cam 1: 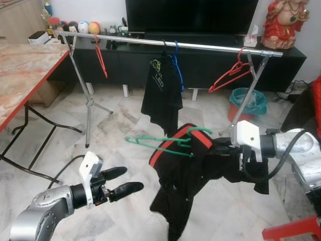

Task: Hang hanger

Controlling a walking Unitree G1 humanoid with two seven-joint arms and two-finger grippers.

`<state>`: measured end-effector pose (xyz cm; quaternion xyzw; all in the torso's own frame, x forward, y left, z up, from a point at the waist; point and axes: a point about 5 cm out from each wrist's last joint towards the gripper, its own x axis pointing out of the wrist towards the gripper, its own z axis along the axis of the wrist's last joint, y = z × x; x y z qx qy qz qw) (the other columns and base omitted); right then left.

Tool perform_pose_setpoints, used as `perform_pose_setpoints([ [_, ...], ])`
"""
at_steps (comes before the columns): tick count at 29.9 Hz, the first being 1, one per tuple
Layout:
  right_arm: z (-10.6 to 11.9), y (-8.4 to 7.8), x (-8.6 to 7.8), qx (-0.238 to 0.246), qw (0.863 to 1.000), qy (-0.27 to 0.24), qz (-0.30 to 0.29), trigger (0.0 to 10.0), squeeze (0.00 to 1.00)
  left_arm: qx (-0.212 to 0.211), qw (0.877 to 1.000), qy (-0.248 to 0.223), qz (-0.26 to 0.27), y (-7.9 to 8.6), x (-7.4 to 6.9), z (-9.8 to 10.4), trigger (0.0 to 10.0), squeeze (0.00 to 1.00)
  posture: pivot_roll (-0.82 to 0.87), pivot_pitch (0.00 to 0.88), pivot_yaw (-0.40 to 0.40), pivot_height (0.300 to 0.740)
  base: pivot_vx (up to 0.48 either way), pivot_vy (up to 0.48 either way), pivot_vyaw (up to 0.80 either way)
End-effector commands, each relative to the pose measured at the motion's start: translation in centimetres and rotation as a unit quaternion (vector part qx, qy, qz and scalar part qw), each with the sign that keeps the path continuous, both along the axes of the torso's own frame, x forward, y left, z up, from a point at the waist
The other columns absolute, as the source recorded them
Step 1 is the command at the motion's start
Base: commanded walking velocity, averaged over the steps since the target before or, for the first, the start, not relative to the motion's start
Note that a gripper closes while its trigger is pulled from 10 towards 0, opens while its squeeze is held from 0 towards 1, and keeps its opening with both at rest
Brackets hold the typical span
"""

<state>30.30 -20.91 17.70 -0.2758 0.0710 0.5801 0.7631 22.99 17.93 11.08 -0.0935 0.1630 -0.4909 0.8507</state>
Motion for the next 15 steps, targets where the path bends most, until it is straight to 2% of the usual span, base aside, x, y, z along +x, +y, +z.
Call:
perform_pose_setpoints([
  [1, 0.9, -0.3, -0.1, 0.006, 1.000, -0.013, 0.002, 10.0, 0.00, 0.005, 1.000, 0.003, -0.015, -0.2, -0.2, 0.1, 10.0, 0.00, -0.02, 0.000, 0.009, 0.740, 0.000, 0.000, 0.00],
  [7, 0.6, -0.8, -0.3, -0.018, 1.000, -0.007, 0.000, 10.0, 0.00, 0.020, 1.000, 0.009, -0.020, 0.3, -0.4, -0.1, 10.0, 0.00, -0.02, 0.000, 0.016, 0.740, 0.000, 0.000, 0.00],
  [11, -0.4, -1.7, -0.6, -0.087, 0.996, 0.003, 0.010, 10.0, 0.00, 0.076, 0.996, 0.014, -0.034, 1.7, -0.8, -0.2, 10.0, 0.00, -0.02, 0.000, 0.022, 0.740, 0.000, 0.000, 0.00],
  [15, -0.5, -1.9, -0.9, -0.100, 0.995, 0.003, 0.023, 10.0, 0.00, 0.106, 0.994, 0.014, -0.037, 2.5, -0.9, -0.2, 10.0, 0.00, -0.02, 0.000, 0.025, 0.740, 0.000, 0.000, 0.00],
])
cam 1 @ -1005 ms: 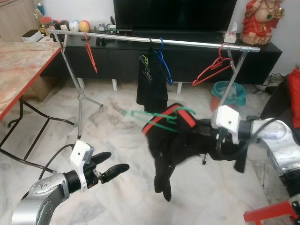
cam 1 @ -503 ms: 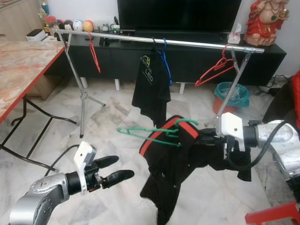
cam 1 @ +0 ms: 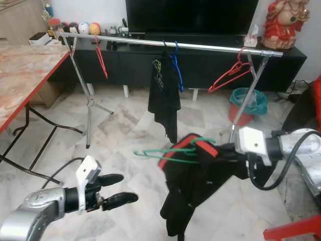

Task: Hang hanger

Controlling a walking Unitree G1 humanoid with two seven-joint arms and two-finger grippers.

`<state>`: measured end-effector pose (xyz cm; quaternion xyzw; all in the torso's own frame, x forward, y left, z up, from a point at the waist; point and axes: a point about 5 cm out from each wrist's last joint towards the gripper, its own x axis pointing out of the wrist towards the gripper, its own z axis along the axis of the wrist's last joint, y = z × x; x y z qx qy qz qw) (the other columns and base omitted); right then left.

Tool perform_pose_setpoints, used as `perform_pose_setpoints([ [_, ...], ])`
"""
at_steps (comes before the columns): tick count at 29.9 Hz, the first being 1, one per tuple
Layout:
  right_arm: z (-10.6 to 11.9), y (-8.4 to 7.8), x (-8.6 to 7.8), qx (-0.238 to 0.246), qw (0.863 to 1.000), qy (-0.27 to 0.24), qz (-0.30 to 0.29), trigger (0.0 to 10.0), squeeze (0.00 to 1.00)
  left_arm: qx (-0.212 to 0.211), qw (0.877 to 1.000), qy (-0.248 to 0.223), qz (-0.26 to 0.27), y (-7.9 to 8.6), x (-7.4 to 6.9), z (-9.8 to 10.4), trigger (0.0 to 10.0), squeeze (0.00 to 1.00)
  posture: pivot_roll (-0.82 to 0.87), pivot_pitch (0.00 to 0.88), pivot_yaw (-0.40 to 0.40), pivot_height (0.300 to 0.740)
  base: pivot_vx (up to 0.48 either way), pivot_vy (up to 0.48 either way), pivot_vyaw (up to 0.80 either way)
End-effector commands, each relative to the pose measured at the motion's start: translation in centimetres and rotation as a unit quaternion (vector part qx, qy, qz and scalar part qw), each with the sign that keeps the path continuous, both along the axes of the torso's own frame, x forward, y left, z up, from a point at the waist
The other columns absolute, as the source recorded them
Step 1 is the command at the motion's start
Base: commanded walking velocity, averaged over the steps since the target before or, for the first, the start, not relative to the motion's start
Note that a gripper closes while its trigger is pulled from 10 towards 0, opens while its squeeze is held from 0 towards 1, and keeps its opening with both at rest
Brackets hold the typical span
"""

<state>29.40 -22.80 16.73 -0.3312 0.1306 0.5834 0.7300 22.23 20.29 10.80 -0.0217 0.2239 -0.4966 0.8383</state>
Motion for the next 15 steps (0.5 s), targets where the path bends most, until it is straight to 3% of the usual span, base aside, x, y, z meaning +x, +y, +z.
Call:
perform_pose_setpoints([
  [1, 0.4, -0.1, -0.1, -0.024, 0.999, -0.014, 0.020, 10.0, 0.00, 0.020, 1.000, -0.003, -0.011, 0.4, -0.1, 0.1, 10.0, 0.00, -0.02, 0.000, 0.025, 0.740, 0.000, 0.000, 0.00],
  [7, 0.3, 0.3, -0.7, -0.031, 0.998, -0.001, 0.060, 10.0, 0.00, 0.021, 0.999, -0.015, -0.036, 0.8, 0.2, 1.5, 10.0, 0.00, -0.02, 0.000, 0.028, 0.740, 0.000, 0.000, 0.00],
  [15, -0.3, 1.1, -1.3, -0.046, 0.993, 0.020, 0.108, 10.0, 0.00, -0.007, 0.996, -0.054, -0.074, -0.7, 1.4, 3.4, 10.0, 0.00, -0.01, 0.000, 0.029, 0.740, 0.000, 0.000, 0.00],
])
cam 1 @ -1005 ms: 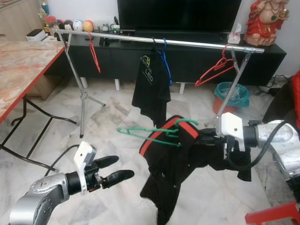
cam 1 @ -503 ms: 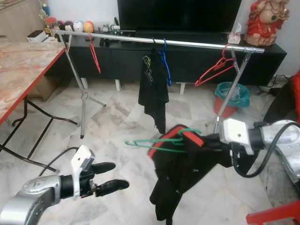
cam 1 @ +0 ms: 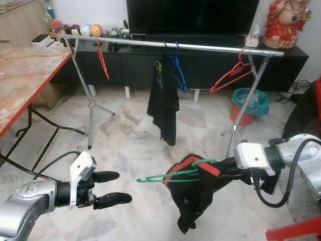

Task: Hang hanger

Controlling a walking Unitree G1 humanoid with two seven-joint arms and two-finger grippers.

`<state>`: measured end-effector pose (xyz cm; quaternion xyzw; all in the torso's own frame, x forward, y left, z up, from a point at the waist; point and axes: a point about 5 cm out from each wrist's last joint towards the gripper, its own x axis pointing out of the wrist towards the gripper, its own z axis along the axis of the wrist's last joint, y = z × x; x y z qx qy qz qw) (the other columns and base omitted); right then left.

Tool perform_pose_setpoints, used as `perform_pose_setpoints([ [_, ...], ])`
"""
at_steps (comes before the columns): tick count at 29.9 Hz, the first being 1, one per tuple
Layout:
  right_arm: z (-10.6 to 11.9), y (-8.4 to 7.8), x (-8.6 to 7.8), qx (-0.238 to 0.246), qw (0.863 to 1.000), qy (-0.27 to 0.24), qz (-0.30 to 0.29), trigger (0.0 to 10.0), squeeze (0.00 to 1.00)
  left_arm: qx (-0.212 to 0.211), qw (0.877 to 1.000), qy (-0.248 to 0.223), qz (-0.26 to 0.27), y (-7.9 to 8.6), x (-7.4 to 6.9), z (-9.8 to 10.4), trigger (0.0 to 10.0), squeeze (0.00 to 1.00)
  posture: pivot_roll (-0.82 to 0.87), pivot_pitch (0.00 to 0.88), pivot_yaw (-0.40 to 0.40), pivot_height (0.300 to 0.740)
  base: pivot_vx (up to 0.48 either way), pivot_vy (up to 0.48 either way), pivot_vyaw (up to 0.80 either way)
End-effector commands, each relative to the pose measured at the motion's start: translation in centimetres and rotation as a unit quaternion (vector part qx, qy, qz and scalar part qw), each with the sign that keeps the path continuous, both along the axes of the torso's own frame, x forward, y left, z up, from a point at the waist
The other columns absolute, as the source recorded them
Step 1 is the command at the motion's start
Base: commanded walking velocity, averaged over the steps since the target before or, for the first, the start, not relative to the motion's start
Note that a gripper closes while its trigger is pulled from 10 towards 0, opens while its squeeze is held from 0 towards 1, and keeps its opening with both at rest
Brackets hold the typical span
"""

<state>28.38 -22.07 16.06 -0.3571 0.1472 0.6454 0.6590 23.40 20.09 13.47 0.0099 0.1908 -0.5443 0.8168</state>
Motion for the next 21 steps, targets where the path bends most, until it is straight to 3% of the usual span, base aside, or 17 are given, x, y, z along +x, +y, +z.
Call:
perform_pose_setpoints([
  [1, 0.4, 0.4, -0.3, -0.001, 1.000, -0.006, 0.024, 10.0, 0.00, -0.006, 1.000, -0.014, -0.018, -0.5, 0.3, 0.7, 10.0, 0.00, -0.01, 0.000, 0.029, 0.740, 0.000, 0.000, 0.00],
  [5, 0.1, 1.1, -0.6, 0.003, 0.999, 0.001, 0.042, 10.0, 0.00, -0.037, 0.997, -0.027, -0.057, -2.2, 0.6, 2.0, 10.0, 0.00, -0.01, 0.000, 0.029, 0.740, 0.000, 0.000, 0.00],
  [15, -0.1, 2.1, -0.9, 0.009, 0.998, 0.000, 0.062, 10.0, 0.00, -0.042, 0.985, -0.024, -0.166, -5.8, 0.6, 2.2, 10.0, 0.00, -0.03, 0.000, 0.037, 0.740, 0.000, 0.000, 0.00],
  [21, 0.1, 2.4, -0.9, 0.012, 0.998, -0.005, 0.065, 10.0, 0.00, -0.036, 0.982, -0.022, -0.183, -6.6, 0.8, 2.1, 10.0, 0.00, -0.03, 0.000, 0.038, 0.740, 0.000, 0.000, 0.00],
])
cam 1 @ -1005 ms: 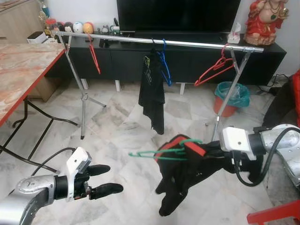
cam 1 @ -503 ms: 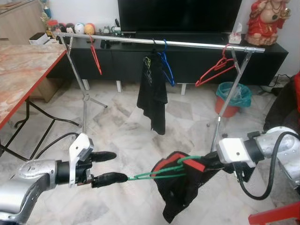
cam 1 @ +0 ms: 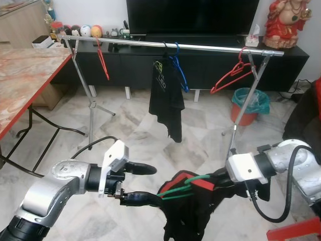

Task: Hang hanger

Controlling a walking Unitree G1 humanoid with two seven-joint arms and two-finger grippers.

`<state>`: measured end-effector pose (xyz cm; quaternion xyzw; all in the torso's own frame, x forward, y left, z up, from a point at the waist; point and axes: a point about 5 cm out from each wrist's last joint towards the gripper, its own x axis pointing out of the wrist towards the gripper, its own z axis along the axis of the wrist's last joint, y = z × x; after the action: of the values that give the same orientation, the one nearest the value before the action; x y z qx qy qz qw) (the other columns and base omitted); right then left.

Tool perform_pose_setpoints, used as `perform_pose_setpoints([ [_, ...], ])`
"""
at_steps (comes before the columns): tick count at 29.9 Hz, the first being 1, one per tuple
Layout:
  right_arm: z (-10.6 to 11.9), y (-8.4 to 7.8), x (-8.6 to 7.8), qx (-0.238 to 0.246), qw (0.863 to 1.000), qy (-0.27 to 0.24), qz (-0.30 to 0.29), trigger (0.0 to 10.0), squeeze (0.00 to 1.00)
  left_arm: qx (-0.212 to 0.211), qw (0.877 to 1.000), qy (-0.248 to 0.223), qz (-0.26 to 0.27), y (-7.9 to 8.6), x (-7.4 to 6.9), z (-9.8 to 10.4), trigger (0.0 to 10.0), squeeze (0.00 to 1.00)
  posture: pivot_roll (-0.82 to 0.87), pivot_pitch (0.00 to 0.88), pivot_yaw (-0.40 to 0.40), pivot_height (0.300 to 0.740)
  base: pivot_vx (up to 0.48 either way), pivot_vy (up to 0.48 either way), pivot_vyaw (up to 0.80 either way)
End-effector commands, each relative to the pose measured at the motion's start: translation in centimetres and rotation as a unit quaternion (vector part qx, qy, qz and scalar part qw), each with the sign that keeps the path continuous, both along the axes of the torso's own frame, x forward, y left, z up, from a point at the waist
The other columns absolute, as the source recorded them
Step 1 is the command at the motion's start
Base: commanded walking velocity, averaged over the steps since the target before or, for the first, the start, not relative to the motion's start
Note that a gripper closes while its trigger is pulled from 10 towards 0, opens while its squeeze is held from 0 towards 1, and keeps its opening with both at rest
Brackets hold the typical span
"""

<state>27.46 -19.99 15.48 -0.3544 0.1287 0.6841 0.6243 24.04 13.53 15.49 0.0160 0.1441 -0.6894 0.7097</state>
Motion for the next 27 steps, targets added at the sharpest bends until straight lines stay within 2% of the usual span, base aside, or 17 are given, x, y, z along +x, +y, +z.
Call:
perform_pose_setpoints([
  [1, 0.7, 0.4, 0.1, 0.005, 1.000, -0.015, 0.012, 10.0, 0.00, 0.013, 1.000, -0.007, -0.006, -0.2, 0.2, 0.0, 10.0, 0.00, -0.02, 0.000, 0.038, 0.740, 0.000, 0.000, 0.00],
  [10, 0.6, 1.3, 0.8, 0.009, 0.999, -0.036, 0.008, 10.0, 0.00, 0.024, 0.999, -0.015, -0.023, -1.5, 0.3, -0.5, 10.0, 0.00, -0.02, 0.000, 0.043, 0.740, 0.000, 0.000, 0.00],
  [15, 0.4, 1.4, 1.0, 0.000, 0.999, -0.041, 0.006, 10.0, 0.00, 0.025, 0.999, -0.032, -0.010, -2.1, 0.9, -0.4, 10.0, 0.00, -0.02, 0.000, 0.046, 0.740, 0.000, 0.000, 0.00],
  [19, 0.0, 1.4, 2.6, -0.015, 0.994, -0.094, -0.045, 10.0, 0.00, 0.021, 0.998, -0.051, 0.004, -2.7, 1.7, -0.2, 10.0, 0.00, -0.02, 0.000, 0.047, 0.740, 0.000, 0.000, 0.00],
  [23, -0.1, 1.3, 2.8, -0.018, 0.994, -0.091, -0.049, 10.0, 0.00, 0.018, 0.998, -0.059, 0.014, -2.9, 2.0, -0.2, 10.0, 0.00, -0.02, 0.000, 0.047, 0.740, 0.000, 0.000, 0.00],
  [27, -0.2, 1.2, 2.7, -0.010, 0.994, -0.093, -0.059, 10.0, 0.00, 0.004, 0.989, -0.097, 0.108, -2.4, 3.7, 0.1, 10.0, 0.00, -0.02, 0.000, 0.047, 0.740, 0.000, 0.000, 0.00],
])
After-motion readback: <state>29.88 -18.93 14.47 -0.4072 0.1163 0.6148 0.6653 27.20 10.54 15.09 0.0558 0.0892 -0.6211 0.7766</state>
